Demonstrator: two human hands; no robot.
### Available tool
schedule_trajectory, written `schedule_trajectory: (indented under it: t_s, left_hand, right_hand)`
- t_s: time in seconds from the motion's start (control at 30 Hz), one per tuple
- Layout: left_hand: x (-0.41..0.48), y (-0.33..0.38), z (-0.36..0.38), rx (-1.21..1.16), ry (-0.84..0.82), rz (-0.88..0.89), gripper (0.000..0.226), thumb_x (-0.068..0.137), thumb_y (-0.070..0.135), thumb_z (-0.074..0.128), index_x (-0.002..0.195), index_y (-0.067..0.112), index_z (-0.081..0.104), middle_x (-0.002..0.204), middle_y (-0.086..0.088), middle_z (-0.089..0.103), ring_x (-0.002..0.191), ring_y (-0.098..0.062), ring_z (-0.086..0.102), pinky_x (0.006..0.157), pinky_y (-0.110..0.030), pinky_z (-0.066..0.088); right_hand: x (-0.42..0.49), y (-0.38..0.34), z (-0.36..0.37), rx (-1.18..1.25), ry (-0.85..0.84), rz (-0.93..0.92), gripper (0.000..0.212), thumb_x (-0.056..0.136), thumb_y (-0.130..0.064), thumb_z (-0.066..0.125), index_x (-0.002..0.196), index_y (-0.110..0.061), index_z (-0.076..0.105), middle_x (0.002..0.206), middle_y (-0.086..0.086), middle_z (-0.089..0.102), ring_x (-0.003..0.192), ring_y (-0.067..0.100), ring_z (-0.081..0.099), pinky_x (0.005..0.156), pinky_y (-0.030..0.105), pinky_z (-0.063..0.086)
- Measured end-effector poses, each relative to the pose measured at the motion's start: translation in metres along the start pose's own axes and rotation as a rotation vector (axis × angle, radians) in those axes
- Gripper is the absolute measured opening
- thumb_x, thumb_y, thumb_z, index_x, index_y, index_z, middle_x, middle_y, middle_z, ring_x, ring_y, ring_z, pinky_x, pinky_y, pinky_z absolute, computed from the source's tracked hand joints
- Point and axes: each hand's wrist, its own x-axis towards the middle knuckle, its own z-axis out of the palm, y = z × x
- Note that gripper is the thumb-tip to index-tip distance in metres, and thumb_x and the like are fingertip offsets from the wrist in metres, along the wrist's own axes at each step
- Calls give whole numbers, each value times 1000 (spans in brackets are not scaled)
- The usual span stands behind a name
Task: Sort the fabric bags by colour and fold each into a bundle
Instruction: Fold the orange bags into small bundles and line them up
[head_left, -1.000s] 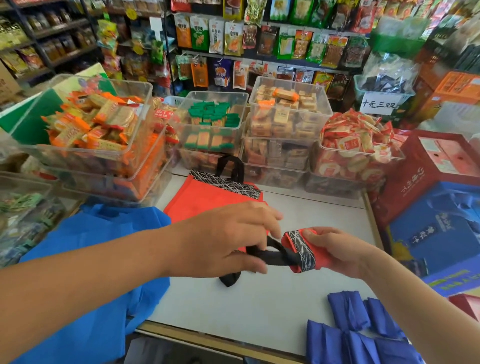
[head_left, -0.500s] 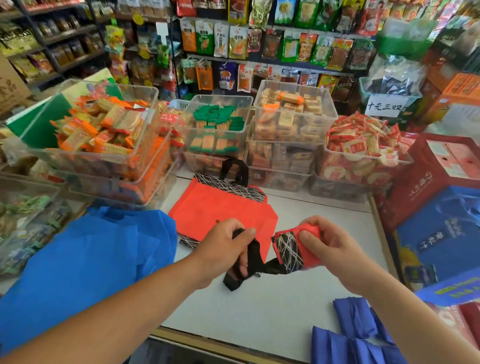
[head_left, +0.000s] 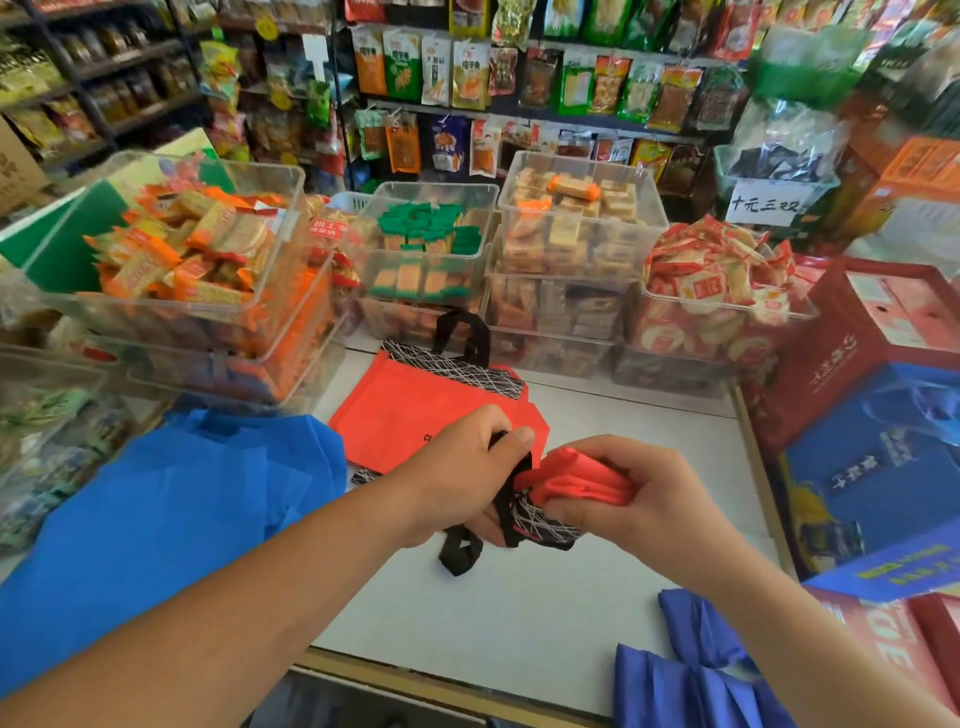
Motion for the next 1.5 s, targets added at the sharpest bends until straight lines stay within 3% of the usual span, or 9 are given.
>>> schedule_trajectory:
  t_s: [0.1,0.23,0.37,0.53,0.7,0.93,1.03,1.13,1.5]
  left_hand:
    - [-4,1,4,-20,-36,47,32,108,41,47,108,9,48,86,-14,64,68,-32,73,54,-37,59]
    - [-9,-3,13,-137,-81,90,31,109,42,43,110,11,46,91,-20,72,79,-39,76,61,-40,62]
    - [-10,-11,18,-132,-30,127,30,109,40,45,107,11,49,95,-24,66,75,-31,74,63,-46,64]
    - [-11,-10,24,-114,65,194,25,105,43,52,98,21,62,119,-6,46,82,-22,70,64,-48,64]
    - [-9,-14,33,-126,84,215,20,106,41,52,111,44,70,123,-2,51,107,-17,66,67,-40,65]
    - [-2,-47,48,-276,327,121,48,70,63,80,97,25,70,101,-10,72,90,-25,73,82,-50,62]
    - [-1,-57,54,-294,309,85,44,73,53,85,95,19,68,82,0,65,77,-16,64,81,-45,59]
    - [3,-69,58,-416,224,-29,43,77,36,89,108,15,69,100,-5,77,96,-18,74,94,-42,60]
    - [7,-77,63,-439,337,67,20,92,9,75,109,19,73,100,-9,76,90,-10,70,81,-25,58]
  right_hand:
    - [-3,-5,-4,29,-28,35,40,70,-10,94,96,-36,78,88,3,76,80,29,73,74,50,61]
    - [-1,-2,6,11,178,30,27,76,-11,88,95,-29,78,77,4,73,71,35,68,64,54,58]
    - [-2,2,8,17,83,4,25,78,-10,88,95,-27,79,80,8,74,73,36,67,64,51,56]
    - [-2,6,13,82,4,28,27,75,5,85,86,-13,69,88,6,74,66,26,66,55,33,54]
    - [-1,15,20,8,85,57,34,80,5,80,76,-16,55,62,-8,58,54,7,51,52,17,42]
    - [-1,27,31,6,218,69,27,84,-6,79,80,-12,53,59,-1,56,50,8,50,46,22,45]
    - [-5,38,39,-40,181,78,21,85,-6,75,89,-13,56,72,5,64,55,19,58,49,35,52]
    - [-8,54,45,-68,165,113,24,85,-4,73,96,-20,59,77,1,67,63,26,64,54,46,56]
    - [-7,52,50,48,117,161,30,86,-1,74,104,-22,62,82,0,70,65,8,68,57,20,54]
